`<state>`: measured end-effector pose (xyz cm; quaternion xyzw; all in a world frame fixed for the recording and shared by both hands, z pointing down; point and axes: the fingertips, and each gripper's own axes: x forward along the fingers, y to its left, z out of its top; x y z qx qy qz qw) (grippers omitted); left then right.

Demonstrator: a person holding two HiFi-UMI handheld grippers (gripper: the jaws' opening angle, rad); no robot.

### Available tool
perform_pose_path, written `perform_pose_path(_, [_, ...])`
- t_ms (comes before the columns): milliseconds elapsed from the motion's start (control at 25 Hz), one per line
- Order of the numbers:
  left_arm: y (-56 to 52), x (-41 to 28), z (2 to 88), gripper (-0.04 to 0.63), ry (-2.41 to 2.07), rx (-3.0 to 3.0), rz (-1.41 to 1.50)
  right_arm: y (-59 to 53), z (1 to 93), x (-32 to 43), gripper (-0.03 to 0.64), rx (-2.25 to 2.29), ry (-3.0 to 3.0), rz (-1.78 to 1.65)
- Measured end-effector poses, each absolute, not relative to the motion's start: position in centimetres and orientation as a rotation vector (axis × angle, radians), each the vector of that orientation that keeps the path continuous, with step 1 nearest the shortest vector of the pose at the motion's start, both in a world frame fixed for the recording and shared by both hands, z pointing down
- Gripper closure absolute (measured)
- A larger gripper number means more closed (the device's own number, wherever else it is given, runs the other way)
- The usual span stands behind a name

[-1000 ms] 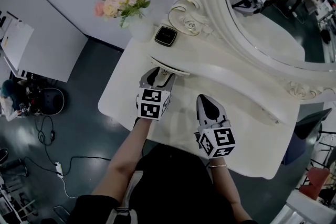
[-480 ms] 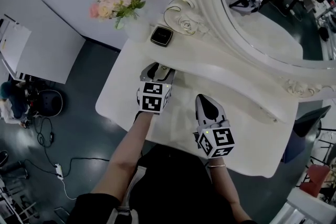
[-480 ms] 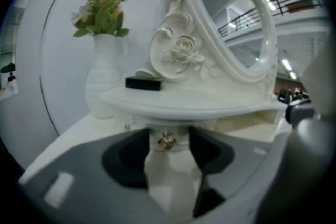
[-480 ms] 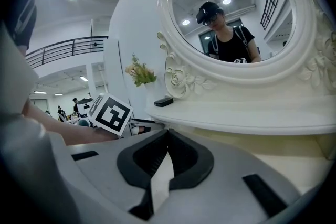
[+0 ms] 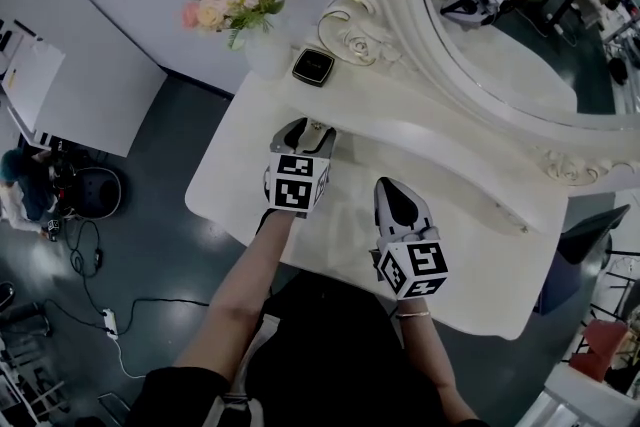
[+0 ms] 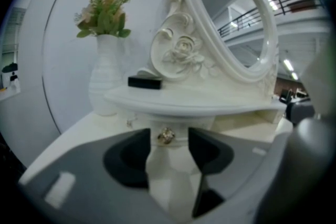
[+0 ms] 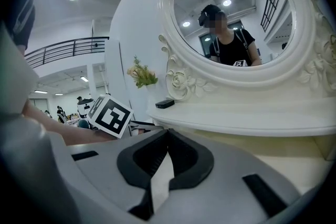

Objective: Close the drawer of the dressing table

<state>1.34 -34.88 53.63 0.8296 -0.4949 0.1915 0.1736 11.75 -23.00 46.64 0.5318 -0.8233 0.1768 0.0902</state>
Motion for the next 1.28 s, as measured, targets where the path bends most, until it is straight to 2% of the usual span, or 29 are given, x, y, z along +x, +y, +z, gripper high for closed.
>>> perform_pose_path(320, [-33.0, 0.4, 52.9, 0.374, -1.403, 2.368, 0.54, -22.0, 45.9, 11.1, 0.612, 1.589, -2.458, 0.493])
perform_pose_path(1280, [-25.4, -3.8, 49.3, 0.485, -1.464, 2.406, 0.495, -18.1, 45.1, 8.1, 0.612, 1.577, -2.49, 0.45])
